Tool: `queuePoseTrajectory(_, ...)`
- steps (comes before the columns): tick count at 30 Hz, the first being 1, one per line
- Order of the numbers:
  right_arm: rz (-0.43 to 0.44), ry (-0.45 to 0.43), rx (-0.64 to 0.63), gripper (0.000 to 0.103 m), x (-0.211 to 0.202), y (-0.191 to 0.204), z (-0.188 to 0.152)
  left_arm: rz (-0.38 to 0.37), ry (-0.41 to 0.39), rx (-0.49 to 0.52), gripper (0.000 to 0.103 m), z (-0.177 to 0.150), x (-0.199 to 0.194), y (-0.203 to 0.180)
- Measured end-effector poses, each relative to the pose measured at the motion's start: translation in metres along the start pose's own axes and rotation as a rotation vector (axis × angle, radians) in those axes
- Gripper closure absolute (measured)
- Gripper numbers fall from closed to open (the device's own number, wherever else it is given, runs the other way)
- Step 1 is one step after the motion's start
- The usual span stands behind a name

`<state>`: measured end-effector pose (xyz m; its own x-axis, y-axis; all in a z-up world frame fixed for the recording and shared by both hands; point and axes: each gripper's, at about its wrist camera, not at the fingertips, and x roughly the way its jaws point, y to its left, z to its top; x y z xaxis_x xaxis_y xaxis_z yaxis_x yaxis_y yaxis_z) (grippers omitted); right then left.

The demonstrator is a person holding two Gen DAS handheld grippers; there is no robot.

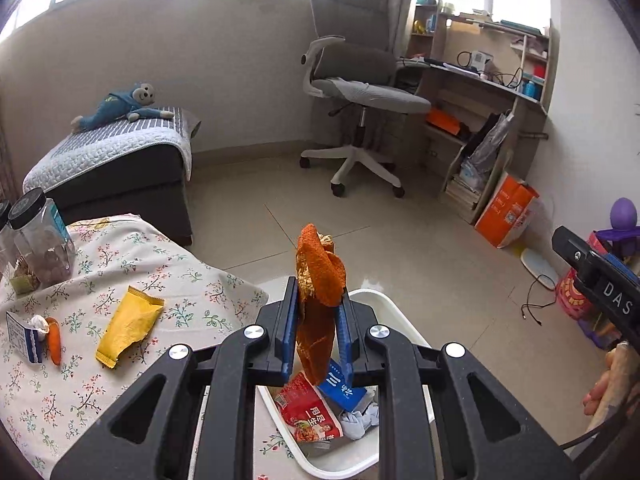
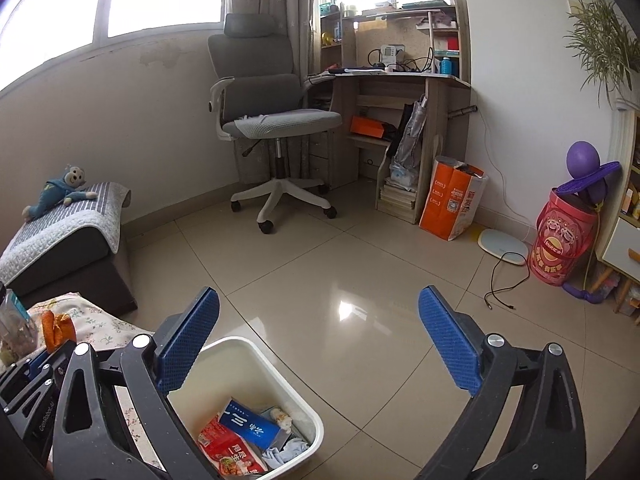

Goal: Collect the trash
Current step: 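Open the left gripper over the wastebasket to drop the orange peel, then move both open grippers back over the table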

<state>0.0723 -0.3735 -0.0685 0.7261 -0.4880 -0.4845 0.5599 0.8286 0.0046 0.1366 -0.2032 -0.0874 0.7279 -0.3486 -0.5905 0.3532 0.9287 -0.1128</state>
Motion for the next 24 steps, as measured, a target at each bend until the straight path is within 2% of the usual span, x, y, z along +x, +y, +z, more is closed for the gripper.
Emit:
queuePoseTrajectory(4, -0.03, 0.02, -0.015, 0.007, 0.007, -0.013, -0.004, -0.036, 0.001, 0.015, 0.082, 0.002, 0.007, -0.014)
queuePoseTrajectory(5, -0.035, 0.024, -0.018, 0.007, 0.008, -0.015, -0.005, -0.048, 0.001, 0.017, 0.074, 0.003, 0.009, -0.017)
queuePoseTrajectory(6, -0.041, 0.027, -0.022, 0.007, 0.008, -0.016, -0.006, -0.059, 0.002, 0.018, 0.053, 0.004, 0.01, -0.02)
queuePoseTrajectory(8, -0.046, 0.031, -0.027, 0.007, 0.008, -0.018, -0.007, -0.053, -0.009, 0.002, 0.031, 0.005, 0.01, -0.021)
queuePoseTrajectory(11, -0.043, 0.036, -0.03, 0.007, 0.007, -0.017, -0.008, -0.014, -0.015, -0.001, 0.027, 0.005, 0.01, -0.02)
queuePoseTrajectory(15, -0.028, 0.031, -0.044, 0.007, 0.004, -0.004, -0.007, 0.053, -0.046, -0.016, 0.015, 0.005, 0.003, -0.011)
queuePoseTrajectory(21, 0.016, 0.015, -0.079, 0.007, -0.006, 0.023, -0.007, 0.13, -0.087, -0.037, 0.01, 0.01, -0.015, 0.007)
queuePoseTrajectory(24, 0.041, 0.011, -0.095, 0.007, -0.011, 0.037, -0.007, 0.146, -0.094, -0.052, 0.009, 0.012, -0.023, 0.021)
